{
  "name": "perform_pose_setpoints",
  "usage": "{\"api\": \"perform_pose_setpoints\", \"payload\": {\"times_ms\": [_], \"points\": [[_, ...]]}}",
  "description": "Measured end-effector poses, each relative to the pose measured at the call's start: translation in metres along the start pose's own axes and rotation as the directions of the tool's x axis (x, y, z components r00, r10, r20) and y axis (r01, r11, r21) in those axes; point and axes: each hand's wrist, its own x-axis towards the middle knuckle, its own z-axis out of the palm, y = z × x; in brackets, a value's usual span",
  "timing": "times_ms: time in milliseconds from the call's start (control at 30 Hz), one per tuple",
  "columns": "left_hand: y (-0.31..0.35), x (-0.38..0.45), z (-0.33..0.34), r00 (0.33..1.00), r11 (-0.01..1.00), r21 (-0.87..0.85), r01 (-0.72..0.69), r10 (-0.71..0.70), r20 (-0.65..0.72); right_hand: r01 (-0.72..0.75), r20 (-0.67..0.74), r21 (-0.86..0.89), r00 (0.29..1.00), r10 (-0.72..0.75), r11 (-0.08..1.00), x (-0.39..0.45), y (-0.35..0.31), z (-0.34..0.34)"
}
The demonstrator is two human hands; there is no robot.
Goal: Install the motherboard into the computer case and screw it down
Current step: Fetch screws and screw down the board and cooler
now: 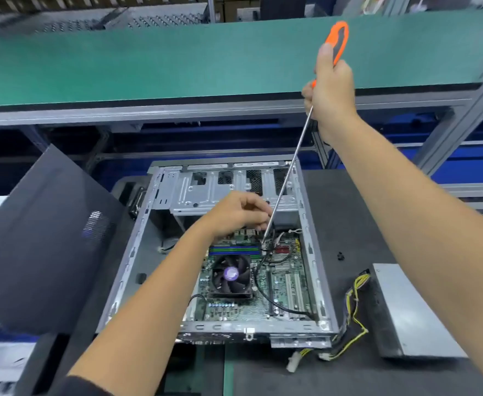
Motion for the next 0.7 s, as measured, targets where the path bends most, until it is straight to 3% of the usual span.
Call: {"api": "perform_pose_setpoints", "payload": {"times_ms": [267,700], "points": [[-0.044,-0.014,-0.007,1.0,1.0,-0.02,-0.008,0.008,-0.001,0.25,-0.2,-0.049,0.946,-0.255,0.967,-0.025,-0.001,0.021],[-0.053,-0.015,-0.005,0.997,0.996,-0.088,0.021,-0.027,-0.07,0.312,-0.191,-0.126,0.924,-0.332,0.942,-0.038,0.004,0.014]]}}
